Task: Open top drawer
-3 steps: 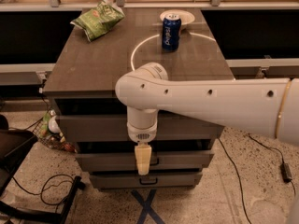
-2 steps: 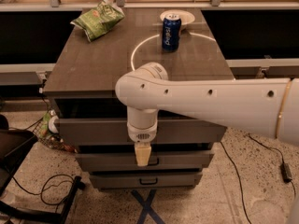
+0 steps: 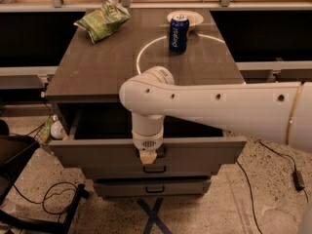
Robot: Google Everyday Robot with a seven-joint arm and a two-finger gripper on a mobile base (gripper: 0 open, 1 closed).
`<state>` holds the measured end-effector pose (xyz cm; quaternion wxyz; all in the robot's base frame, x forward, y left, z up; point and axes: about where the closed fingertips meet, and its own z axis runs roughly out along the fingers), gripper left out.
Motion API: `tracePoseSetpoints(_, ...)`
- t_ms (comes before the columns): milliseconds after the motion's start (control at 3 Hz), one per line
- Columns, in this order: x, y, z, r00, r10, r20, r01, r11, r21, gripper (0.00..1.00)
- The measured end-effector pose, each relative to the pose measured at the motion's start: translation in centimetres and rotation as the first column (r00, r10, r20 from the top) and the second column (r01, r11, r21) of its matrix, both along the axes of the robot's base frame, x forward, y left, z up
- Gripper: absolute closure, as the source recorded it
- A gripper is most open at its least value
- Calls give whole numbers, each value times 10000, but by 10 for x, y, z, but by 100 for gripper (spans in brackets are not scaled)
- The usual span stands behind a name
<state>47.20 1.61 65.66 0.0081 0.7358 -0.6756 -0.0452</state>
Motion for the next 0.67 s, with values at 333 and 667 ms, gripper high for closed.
tracePoseSetpoints(333, 0, 0, 0, 10000, 1, -2, -1, 10000, -2, 100)
tracePoseSetpoints(667, 0, 0, 0, 10000, 0, -1, 0, 10000, -3, 100)
